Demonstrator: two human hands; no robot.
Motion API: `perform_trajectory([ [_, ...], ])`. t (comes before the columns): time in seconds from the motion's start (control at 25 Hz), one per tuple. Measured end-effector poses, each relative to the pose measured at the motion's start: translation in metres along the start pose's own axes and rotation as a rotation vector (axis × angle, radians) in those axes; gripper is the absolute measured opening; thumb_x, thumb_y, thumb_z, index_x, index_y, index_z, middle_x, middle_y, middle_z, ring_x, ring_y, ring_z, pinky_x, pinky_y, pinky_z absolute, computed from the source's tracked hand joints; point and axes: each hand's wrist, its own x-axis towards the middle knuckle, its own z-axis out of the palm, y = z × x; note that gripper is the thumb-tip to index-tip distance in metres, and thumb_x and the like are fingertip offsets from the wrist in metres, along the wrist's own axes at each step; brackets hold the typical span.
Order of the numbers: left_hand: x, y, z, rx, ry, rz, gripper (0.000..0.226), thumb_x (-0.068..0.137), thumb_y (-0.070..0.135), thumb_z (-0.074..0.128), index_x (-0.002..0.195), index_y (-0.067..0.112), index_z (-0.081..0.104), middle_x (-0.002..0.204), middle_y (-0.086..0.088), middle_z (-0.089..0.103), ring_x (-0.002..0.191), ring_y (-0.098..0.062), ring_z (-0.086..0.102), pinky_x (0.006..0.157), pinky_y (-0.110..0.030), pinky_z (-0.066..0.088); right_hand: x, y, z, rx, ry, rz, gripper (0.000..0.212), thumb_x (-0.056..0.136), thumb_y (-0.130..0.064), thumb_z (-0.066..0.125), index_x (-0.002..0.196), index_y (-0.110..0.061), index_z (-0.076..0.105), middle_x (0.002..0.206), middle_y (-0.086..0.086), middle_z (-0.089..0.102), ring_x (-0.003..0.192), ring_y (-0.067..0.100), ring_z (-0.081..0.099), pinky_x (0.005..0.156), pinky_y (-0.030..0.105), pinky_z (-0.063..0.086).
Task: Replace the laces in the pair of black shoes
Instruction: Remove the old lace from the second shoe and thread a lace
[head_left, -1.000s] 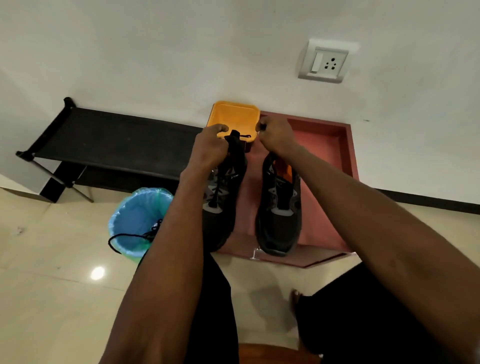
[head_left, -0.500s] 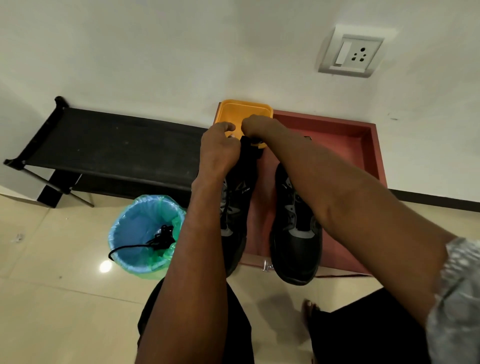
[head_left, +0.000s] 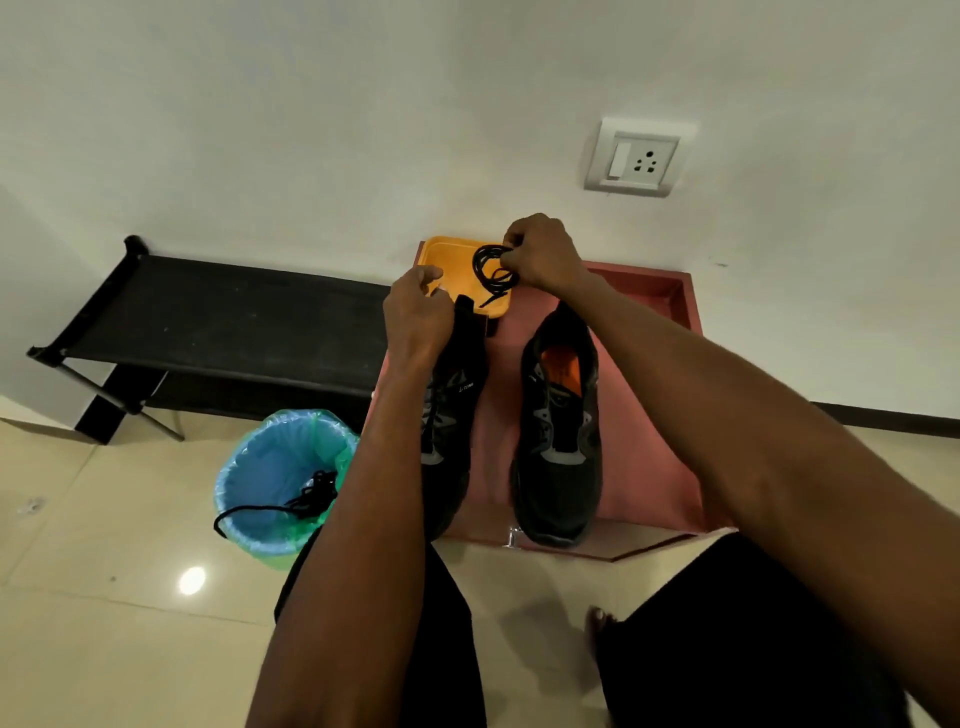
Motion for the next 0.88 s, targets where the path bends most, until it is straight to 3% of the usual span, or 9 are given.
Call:
perform_trajectory([
  [0.08, -0.020, 0.006, 0.000, -0.055, -0.068, 0.072, 0.036, 0.093, 0.017, 0.058, 0.129, 0.013, 0.060, 0.124, -0.007, 0.063, 0.113, -0.021, 0.061, 0.097, -0.041, 0.052, -0.041, -0.003, -0.033, 0.006, 0.001, -0.009, 0.003, 0.074, -0.007, 0.068, 0.075, -0.005, 0.066, 0.075, 0.007, 0.062, 0.067, 0.019, 0.055, 0.054, 0.025, 0.037],
  [0.2, -0.073, 0.018, 0.001, -0.211, -0.323, 0.112, 0.052, 0.093, 0.022, 0.067, 0.140, 0.012, 0.048, 0.133, -0.003, 0.058, 0.122, -0.011, 0.055, 0.098, -0.024, 0.048, -0.117, -0.009, -0.063, -0.046, -0.086, -0.032, 0.007, 0.076, -0.009, 0.069, 0.073, -0.005, 0.064, 0.068, 0.005, 0.059, 0.059, 0.016, 0.051, 0.053, 0.028, 0.036],
  [0.32, -0.130, 0.015, 0.002, -0.221, -0.562, 0.137, 0.044, 0.089, 0.015, 0.072, 0.129, 0.005, 0.057, 0.110, -0.002, 0.069, 0.098, -0.002, 0.067, 0.082, -0.016, 0.052, -0.191, -0.014, -0.072, -0.103, -0.223, -0.048, 0.014, 0.078, -0.012, 0.071, 0.069, -0.007, 0.061, 0.067, 0.006, 0.060, 0.057, 0.017, 0.051, 0.050, 0.024, 0.035],
  [0.4, -0.163, 0.008, 0.000, -0.206, -0.670, 0.141, 0.026, 0.089, 0.008, 0.070, 0.112, -0.004, 0.066, 0.093, -0.008, 0.074, 0.081, -0.009, 0.072, 0.073, -0.019, 0.055, -0.236, -0.014, -0.076, -0.119, -0.282, -0.008, 0.023, 0.080, -0.011, 0.072, 0.065, -0.015, 0.054, 0.064, 0.000, 0.052, 0.056, 0.012, 0.044, 0.050, 0.023, 0.030],
  [0.48, -0.190, 0.003, -0.006, -0.212, -0.756, 0.092, 0.020, 0.090, 0.003, 0.066, 0.106, -0.011, 0.067, 0.085, -0.012, 0.074, 0.072, -0.014, 0.071, 0.067, -0.021, 0.056, -0.272, -0.007, -0.077, -0.034, -0.328, 0.059, 0.020, 0.079, -0.008, 0.074, 0.070, -0.014, 0.057, 0.065, -0.001, 0.052, 0.060, 0.013, 0.046, 0.057, 0.026, 0.036],
  [0.6, -0.215, -0.002, -0.012, -0.136, -0.840, -0.006, 0.015, 0.093, 0.009, 0.065, 0.102, -0.004, 0.068, 0.089, -0.014, 0.074, 0.077, -0.018, 0.070, 0.066, -0.027, 0.058, -0.308, 0.005, -0.073, 0.119, -0.377, 0.162, 0.013, 0.080, -0.010, 0.077, 0.079, -0.012, 0.064, 0.072, 0.002, 0.058, 0.068, 0.014, 0.050, 0.064, 0.029, 0.039],
  [0.72, -0.223, -0.007, -0.015, -0.104, -0.893, -0.129, 0.014, 0.094, 0.014, 0.065, 0.101, 0.002, 0.070, 0.091, -0.012, 0.074, 0.083, -0.020, 0.069, 0.075, -0.034, 0.059, -0.323, 0.010, -0.070, 0.296, -0.441, 0.265, 0.014, 0.083, -0.011, 0.077, 0.080, -0.013, 0.064, 0.076, 0.004, 0.063, 0.071, 0.014, 0.056, 0.064, 0.027, 0.047],
  [0.8, -0.225, -0.007, -0.014, -0.007, -0.855, -0.119, 0.017, 0.094, 0.015, 0.065, 0.100, 0.001, 0.071, 0.087, -0.014, 0.073, 0.074, -0.012, 0.068, 0.069, -0.025, 0.059, -0.329, 0.015, -0.072, 0.390, -0.448, 0.308, 0.010, 0.085, -0.008, 0.076, 0.086, -0.010, 0.066, 0.075, 0.005, 0.066, 0.065, 0.013, 0.060, 0.059, 0.023, 0.052],
  [0.88, -0.223, -0.004, -0.011, 0.154, -0.763, -0.007, 0.018, 0.096, 0.016, 0.062, 0.096, 0.001, 0.073, 0.077, -0.016, 0.071, 0.056, -0.003, 0.061, 0.055, -0.011, 0.048, -0.327, 0.027, -0.074, 0.440, -0.392, 0.320, 0.004, 0.086, -0.003, 0.073, 0.086, -0.006, 0.070, 0.072, 0.007, 0.069, 0.061, 0.013, 0.062, 0.057, 0.022, 0.053],
])
